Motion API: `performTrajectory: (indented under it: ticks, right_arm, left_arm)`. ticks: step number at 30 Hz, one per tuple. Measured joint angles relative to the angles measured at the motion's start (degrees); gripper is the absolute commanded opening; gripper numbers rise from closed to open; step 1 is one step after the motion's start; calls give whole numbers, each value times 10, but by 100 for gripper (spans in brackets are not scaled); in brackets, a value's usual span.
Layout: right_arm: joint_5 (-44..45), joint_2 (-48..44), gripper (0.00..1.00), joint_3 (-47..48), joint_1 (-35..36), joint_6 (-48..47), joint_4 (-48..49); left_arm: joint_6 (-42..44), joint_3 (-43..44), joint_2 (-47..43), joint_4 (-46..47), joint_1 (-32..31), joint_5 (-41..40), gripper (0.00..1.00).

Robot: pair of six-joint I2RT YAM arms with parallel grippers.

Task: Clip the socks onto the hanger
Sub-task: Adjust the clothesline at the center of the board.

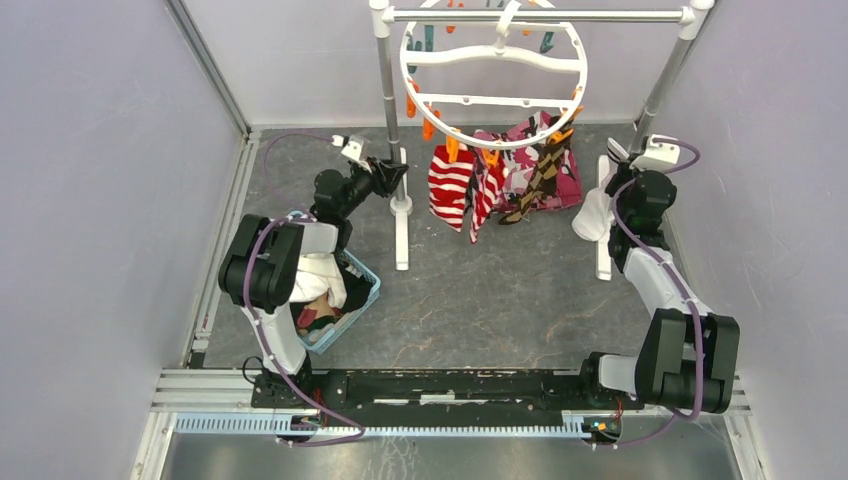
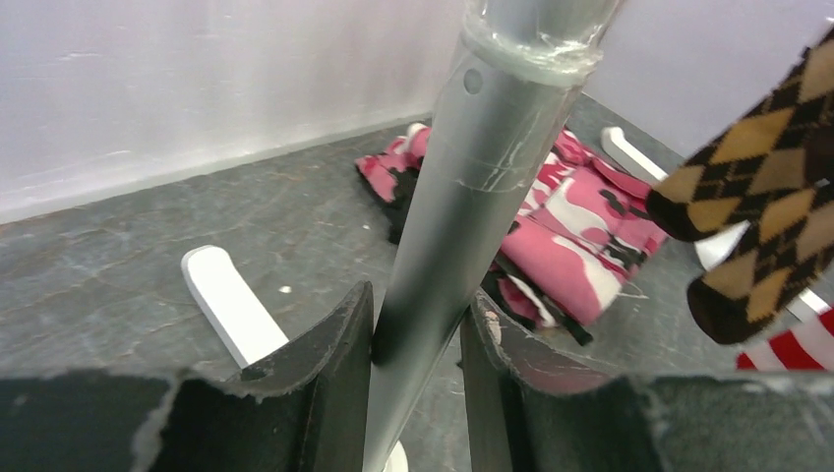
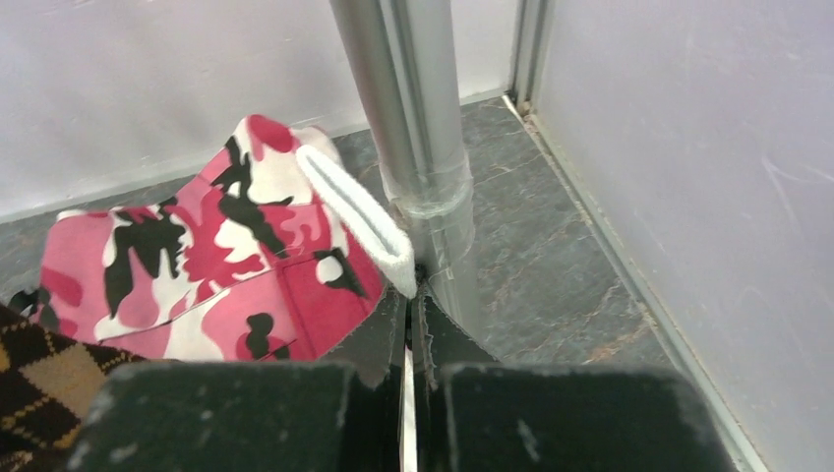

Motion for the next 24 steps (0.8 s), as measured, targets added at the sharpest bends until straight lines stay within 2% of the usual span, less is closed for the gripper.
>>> performTrajectory:
  ticks: [7, 12, 21, 24]
  right_arm:
    - [-35, 31, 0, 29, -61, 9, 0]
    - [-75, 38, 0, 30, -78, 20, 4]
    - [-131, -86, 0, -45, -54, 30, 28]
    - [-131, -119, 0, -57, -42, 30, 23]
  left_arm:
    - [0, -61, -43, 16, -39, -2, 37]
    - [0, -91, -67, 21, -67, -11, 37]
    - [-5, -142, -122, 6, -83, -30, 43]
    - [-12, -152, -150, -21, -83, -39, 51]
